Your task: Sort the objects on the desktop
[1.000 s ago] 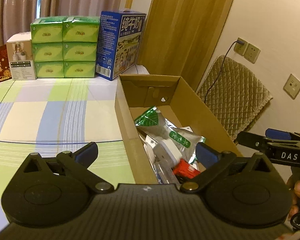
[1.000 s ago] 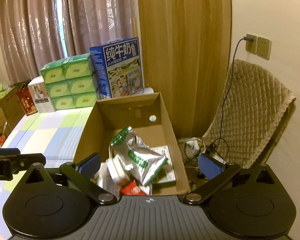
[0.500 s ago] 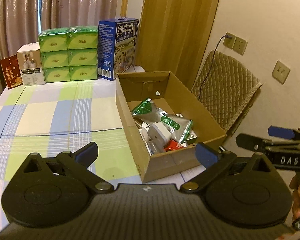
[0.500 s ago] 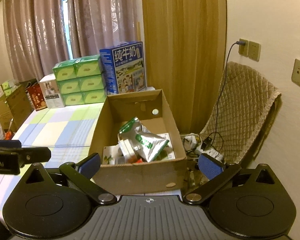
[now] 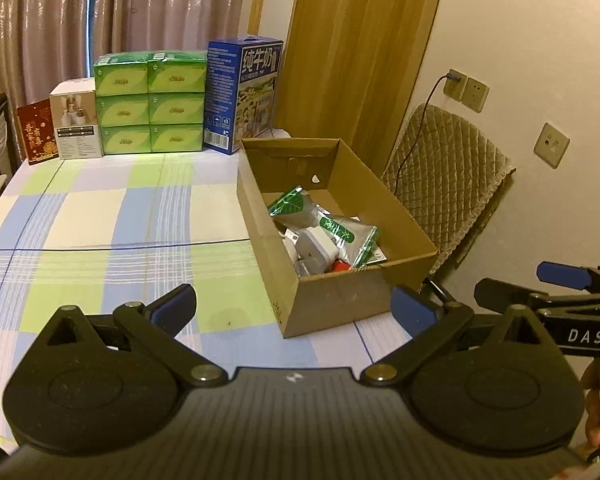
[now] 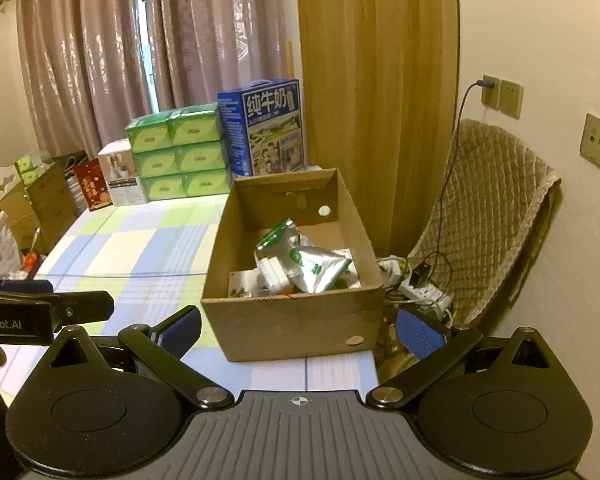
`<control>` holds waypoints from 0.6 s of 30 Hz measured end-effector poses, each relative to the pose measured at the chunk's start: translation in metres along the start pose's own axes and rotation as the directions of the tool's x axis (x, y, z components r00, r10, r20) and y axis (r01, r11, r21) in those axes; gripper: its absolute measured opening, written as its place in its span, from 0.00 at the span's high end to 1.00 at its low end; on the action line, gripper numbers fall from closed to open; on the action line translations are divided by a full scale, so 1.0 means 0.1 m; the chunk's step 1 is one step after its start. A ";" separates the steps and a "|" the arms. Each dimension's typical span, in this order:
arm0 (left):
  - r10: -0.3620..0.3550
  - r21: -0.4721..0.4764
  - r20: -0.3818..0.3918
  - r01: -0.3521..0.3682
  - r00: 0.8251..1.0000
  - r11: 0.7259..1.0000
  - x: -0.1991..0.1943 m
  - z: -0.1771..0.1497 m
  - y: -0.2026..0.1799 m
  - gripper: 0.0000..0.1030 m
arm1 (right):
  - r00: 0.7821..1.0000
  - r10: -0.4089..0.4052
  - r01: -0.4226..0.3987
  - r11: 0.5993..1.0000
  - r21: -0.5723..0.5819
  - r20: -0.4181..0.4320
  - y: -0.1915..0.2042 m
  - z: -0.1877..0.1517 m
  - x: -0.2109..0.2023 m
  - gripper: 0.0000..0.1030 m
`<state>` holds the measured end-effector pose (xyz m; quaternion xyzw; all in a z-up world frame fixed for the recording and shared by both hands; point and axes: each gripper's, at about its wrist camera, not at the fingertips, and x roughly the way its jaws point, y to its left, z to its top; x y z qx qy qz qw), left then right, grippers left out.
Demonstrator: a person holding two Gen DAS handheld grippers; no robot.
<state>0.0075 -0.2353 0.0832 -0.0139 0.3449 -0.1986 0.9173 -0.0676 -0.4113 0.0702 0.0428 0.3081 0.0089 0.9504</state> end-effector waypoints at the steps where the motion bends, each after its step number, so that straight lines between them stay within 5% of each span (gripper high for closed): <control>1: 0.000 -0.006 -0.002 0.000 1.000 1.000 -0.02 -0.02 0.01 0.01 | 1.000 0.006 -0.006 1.000 0.005 -0.001 0.00 -0.01 -0.01 0.02; 18: 0.012 -0.012 0.001 -0.012 1.000 1.000 -0.17 -0.13 -0.04 0.01 | 1.000 -0.001 0.002 1.000 -0.019 0.026 0.11 -0.04 -0.22 0.02</control>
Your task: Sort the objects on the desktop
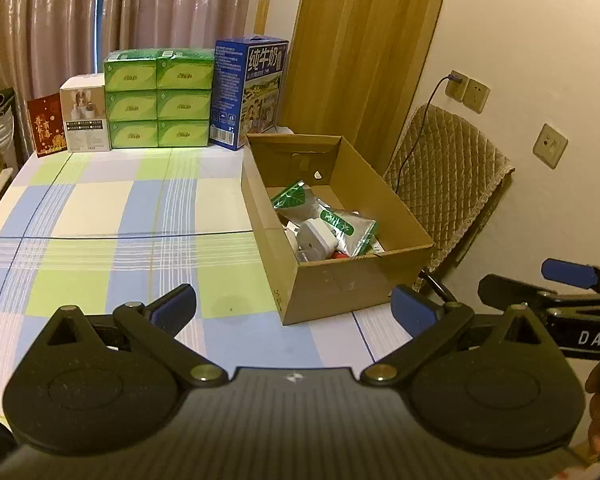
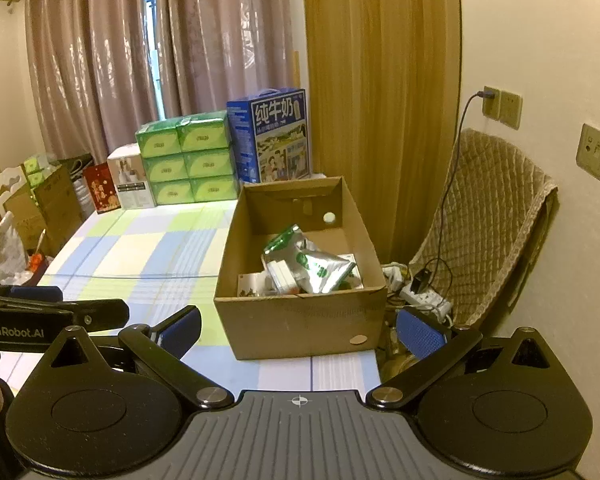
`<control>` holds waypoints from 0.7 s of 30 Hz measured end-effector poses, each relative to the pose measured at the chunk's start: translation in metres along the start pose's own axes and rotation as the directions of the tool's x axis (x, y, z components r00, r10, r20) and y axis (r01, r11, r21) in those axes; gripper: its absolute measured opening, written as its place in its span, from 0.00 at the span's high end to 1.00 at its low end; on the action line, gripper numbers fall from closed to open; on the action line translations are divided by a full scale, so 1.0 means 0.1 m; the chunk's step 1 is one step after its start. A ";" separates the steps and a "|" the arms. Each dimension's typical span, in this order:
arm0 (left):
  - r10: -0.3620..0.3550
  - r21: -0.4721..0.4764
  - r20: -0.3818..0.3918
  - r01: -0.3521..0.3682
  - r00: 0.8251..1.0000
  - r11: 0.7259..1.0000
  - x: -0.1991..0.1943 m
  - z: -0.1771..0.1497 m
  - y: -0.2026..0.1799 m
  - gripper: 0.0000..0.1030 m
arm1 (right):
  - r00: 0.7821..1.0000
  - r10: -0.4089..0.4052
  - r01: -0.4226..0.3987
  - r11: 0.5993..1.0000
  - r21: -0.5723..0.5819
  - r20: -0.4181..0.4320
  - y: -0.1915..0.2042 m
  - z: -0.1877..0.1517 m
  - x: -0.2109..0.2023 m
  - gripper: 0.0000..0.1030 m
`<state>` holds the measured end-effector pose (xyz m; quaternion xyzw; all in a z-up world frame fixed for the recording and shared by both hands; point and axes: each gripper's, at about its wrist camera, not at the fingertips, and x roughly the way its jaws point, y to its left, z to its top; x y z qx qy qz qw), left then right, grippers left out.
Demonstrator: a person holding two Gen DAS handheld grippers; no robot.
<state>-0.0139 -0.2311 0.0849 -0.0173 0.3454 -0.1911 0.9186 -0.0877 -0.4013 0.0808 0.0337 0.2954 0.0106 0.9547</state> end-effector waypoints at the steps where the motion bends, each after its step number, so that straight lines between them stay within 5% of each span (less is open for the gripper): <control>1: 0.002 0.001 0.001 -0.002 1.000 1.000 0.00 0.00 -0.01 0.01 | 1.000 -0.002 0.002 1.000 -0.001 0.001 0.01 0.01 0.00 0.02; 21: 0.011 -0.001 -0.012 -0.011 1.000 1.000 0.08 0.01 -0.03 0.01 | 1.000 0.000 0.000 1.000 0.012 -0.010 -0.05 -0.01 0.07 0.02</control>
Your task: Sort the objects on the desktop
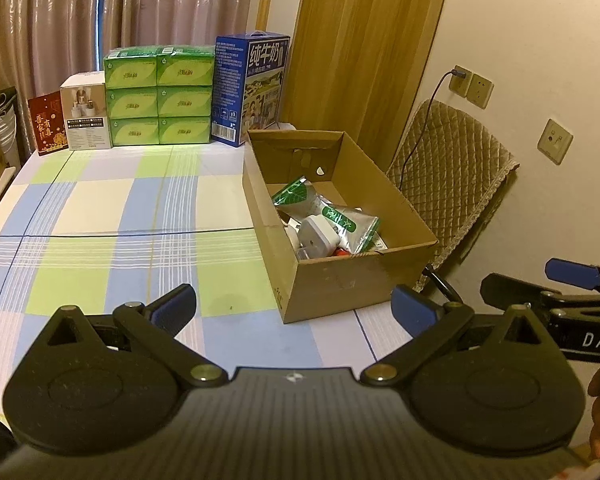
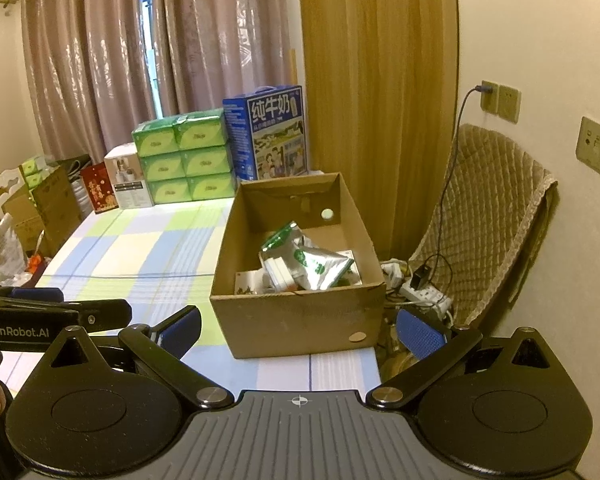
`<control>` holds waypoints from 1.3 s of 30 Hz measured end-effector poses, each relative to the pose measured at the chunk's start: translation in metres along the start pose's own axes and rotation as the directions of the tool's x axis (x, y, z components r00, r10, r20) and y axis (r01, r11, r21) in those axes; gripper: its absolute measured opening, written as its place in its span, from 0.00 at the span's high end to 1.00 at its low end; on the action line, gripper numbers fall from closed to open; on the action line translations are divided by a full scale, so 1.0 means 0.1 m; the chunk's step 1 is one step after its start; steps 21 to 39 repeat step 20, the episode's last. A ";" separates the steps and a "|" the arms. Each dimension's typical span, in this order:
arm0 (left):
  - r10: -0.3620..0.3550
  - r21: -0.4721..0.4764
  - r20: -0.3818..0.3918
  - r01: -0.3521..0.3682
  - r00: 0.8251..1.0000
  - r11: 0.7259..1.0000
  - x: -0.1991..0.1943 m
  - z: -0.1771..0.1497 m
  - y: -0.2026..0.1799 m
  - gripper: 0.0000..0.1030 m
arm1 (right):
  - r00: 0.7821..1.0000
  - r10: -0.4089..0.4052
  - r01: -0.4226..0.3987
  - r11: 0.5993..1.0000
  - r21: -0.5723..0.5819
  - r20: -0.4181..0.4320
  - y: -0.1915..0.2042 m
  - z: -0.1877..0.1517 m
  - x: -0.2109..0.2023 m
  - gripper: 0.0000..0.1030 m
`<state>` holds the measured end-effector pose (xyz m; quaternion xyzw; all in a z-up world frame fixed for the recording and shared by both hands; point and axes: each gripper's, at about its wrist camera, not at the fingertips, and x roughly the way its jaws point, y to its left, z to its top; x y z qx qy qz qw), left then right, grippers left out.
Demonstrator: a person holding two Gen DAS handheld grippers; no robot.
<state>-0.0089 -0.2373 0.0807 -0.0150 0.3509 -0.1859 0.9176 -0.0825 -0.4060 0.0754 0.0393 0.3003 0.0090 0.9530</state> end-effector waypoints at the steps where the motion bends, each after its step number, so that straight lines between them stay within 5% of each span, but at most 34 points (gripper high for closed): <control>1: 0.001 0.000 0.001 -0.001 1.000 1.000 0.00 0.00 0.00 0.01 | 1.000 0.000 0.000 1.000 0.000 -0.001 0.00 0.00 0.00 0.02; 39: -0.007 0.031 -0.026 0.008 1.000 0.999 0.08 -0.01 -0.04 0.01 | 1.000 -0.006 0.006 1.000 0.003 -0.007 0.00 -0.06 0.04 0.02</control>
